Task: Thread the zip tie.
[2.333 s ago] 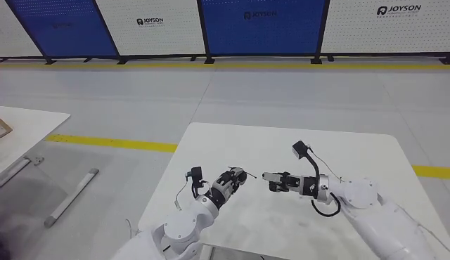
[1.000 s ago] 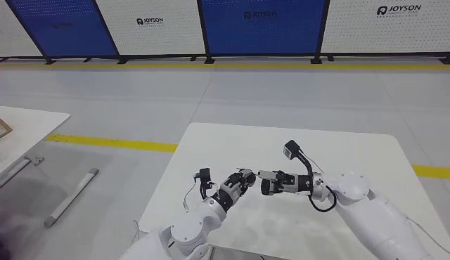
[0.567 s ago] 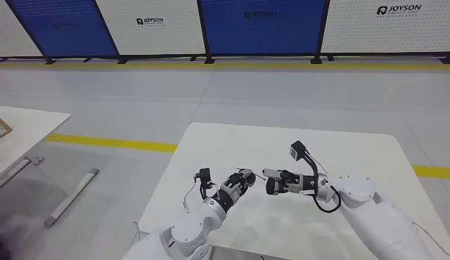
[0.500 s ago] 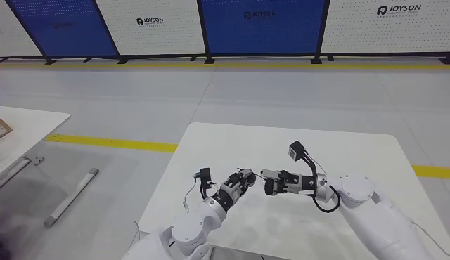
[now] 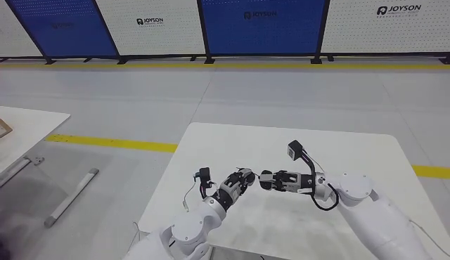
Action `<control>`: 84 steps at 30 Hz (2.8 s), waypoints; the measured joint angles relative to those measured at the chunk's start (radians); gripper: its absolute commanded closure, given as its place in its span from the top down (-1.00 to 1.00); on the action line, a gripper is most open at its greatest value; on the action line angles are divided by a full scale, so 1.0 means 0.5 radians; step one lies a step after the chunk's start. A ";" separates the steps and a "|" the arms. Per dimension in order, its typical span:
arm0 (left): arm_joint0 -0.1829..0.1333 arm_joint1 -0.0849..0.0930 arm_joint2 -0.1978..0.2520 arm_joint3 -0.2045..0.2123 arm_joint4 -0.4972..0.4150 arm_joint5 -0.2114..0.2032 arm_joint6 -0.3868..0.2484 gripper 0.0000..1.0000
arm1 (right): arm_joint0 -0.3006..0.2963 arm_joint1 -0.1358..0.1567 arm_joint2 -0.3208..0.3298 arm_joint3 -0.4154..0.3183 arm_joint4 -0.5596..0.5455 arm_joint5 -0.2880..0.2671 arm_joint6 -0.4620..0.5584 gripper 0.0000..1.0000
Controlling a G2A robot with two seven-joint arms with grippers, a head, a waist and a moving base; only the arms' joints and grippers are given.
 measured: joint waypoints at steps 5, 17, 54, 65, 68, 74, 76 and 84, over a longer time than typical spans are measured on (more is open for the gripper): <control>0.006 -0.013 -0.010 0.002 0.018 0.011 -0.001 -1.00 | -0.010 -0.006 0.015 -0.003 -0.009 -0.003 0.008 -1.00; 0.024 -0.021 -0.018 0.000 0.077 -0.002 -0.039 1.00 | -0.027 -0.012 0.041 -0.013 -0.027 -0.020 -0.002 -1.00; 0.004 -0.012 -0.117 0.072 0.166 0.176 -0.349 1.00 | -0.040 0.013 0.144 -0.023 0.041 0.093 0.311 -1.00; 0.037 -0.022 -0.131 0.044 0.175 -0.042 -0.427 1.00 | -0.040 0.013 0.144 -0.023 0.041 0.093 0.311 -1.00; 0.036 -0.022 -0.131 0.044 0.172 -0.035 -0.430 1.00 | -0.040 0.013 0.144 -0.023 0.041 0.093 0.311 -1.00; 0.037 -0.026 -0.108 0.069 0.284 -0.011 -0.494 0.86 | -0.040 0.013 0.144 -0.023 0.041 0.093 0.311 -1.00; 0.050 -0.027 -0.112 0.071 0.303 -0.025 -0.512 -0.14 | -0.040 0.013 0.144 -0.023 0.041 0.093 0.311 -1.00; 0.083 -0.037 -0.173 0.068 0.163 -0.090 -0.590 -0.48 | -0.040 0.013 0.144 -0.023 0.041 0.093 0.311 -1.00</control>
